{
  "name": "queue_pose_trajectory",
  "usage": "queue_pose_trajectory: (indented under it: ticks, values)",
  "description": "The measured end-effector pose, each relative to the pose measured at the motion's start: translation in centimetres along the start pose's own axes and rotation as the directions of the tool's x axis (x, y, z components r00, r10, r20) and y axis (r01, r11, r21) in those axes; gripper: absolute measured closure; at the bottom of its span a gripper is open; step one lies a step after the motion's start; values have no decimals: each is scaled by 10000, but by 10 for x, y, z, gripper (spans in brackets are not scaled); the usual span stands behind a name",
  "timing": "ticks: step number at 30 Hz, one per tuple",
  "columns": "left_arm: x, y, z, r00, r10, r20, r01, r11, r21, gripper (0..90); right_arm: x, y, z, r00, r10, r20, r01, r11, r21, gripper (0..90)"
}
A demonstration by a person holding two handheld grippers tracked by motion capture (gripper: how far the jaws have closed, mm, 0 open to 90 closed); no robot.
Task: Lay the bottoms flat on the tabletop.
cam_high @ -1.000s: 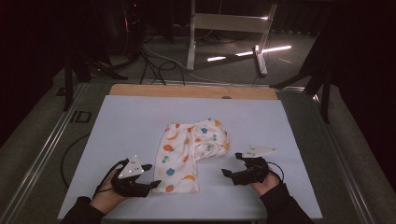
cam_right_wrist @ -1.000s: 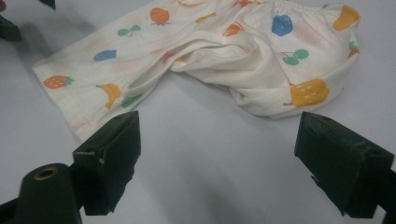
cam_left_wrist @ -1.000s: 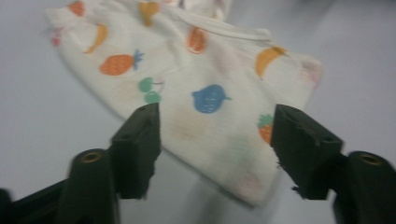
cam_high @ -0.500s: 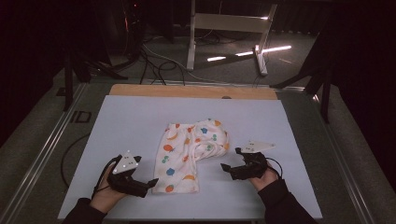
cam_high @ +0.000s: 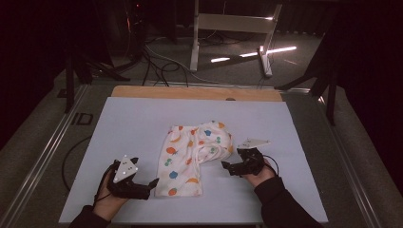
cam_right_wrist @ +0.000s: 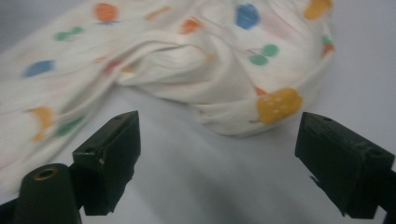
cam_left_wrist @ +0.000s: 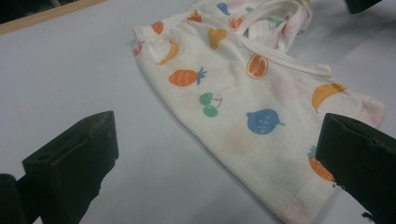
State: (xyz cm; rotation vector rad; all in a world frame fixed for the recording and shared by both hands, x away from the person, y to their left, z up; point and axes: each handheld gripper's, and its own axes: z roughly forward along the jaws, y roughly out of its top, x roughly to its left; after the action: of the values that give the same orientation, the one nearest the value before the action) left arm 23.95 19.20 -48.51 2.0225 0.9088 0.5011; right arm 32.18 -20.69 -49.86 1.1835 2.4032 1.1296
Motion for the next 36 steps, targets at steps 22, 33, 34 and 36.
queue_pose_trajectory:
  ticks: [22,33,34,36]
  values:
    - [-4,-2,5,9994,237,244,-240,9997,111,2,11,7,26,9944,-493,931,414,9955,856,849]
    - [-2,-2,7,9994,190,282,-194,9997,168,2,-10,26,-6,9925,6,1219,39,9993,-361,845]
    - [-3,-2,7,9993,194,305,-199,9997,155,2,-10,29,-7,9938,75,1110,-26,9990,-443,845]
    - [-3,-2,6,9992,247,309,-251,9996,119,2,-7,35,-8,9950,-10,999,66,9985,-551,845]
